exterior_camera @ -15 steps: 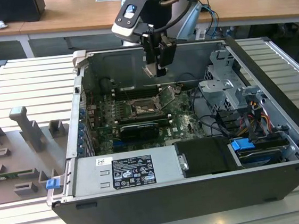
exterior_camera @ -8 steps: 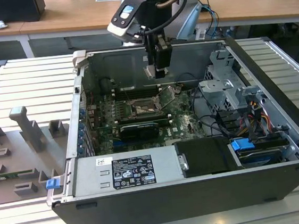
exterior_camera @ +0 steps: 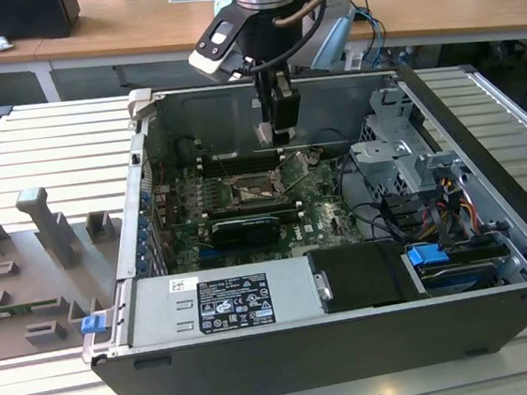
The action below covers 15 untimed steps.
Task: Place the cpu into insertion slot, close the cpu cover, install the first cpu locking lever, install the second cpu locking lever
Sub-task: 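Place the cpu into insertion slot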
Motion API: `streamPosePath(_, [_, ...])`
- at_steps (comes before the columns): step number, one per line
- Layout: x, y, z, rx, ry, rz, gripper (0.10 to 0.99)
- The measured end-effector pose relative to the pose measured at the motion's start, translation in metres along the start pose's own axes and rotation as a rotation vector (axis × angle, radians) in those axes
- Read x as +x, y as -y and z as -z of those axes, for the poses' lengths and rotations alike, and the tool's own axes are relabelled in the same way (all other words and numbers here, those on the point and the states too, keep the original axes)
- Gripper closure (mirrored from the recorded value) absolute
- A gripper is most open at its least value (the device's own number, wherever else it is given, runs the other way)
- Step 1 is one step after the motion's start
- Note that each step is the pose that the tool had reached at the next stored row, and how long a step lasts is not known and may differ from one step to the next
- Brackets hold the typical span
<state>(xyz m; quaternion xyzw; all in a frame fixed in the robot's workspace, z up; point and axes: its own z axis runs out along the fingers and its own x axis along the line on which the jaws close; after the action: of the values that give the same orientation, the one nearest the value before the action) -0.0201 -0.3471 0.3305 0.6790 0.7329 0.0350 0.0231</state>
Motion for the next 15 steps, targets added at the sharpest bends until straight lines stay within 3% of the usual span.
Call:
streamPosePath(5, [-0.0001,0.0004,-0.0050,-0.001,0.0060,-0.070,0.549])
streamPosePath(15, [-0.0001,0.0024,-0.0139,0.001,0.0061,-0.071,0.549])
